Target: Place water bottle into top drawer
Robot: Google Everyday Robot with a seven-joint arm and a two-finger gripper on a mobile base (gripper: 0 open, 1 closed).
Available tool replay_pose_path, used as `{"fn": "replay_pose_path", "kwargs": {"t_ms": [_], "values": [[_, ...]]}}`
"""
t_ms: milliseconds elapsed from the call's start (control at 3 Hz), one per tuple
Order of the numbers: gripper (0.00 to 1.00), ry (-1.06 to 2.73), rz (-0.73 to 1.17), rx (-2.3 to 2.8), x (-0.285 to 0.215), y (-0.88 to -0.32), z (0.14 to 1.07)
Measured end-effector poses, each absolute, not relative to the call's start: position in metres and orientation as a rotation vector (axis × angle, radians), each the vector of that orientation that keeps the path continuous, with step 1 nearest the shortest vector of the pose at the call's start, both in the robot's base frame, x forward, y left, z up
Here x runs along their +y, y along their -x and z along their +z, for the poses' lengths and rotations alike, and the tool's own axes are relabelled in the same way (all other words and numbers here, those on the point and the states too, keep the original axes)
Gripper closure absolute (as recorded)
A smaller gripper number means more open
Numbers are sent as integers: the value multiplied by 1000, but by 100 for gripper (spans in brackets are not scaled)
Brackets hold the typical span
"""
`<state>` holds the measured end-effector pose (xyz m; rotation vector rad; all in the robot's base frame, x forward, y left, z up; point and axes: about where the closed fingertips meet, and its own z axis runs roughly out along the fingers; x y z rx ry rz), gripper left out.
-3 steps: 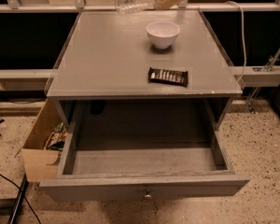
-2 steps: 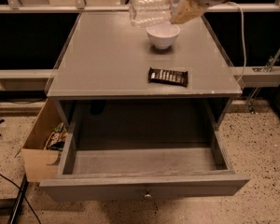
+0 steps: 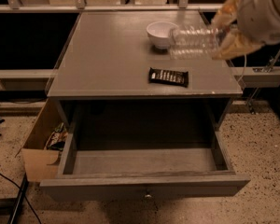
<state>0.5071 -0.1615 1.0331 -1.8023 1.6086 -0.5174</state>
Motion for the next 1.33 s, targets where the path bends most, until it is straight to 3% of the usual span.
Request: {"fn": "replay_pose_path", "kwargs": {"t_ms": [333,667,1333], "values": [[100,1763,-447,1707,-179,-474,1011],[100,1759,-343,1709,-164,-461,980],[100,1890,-214,1481,-93,-486,894]]}}
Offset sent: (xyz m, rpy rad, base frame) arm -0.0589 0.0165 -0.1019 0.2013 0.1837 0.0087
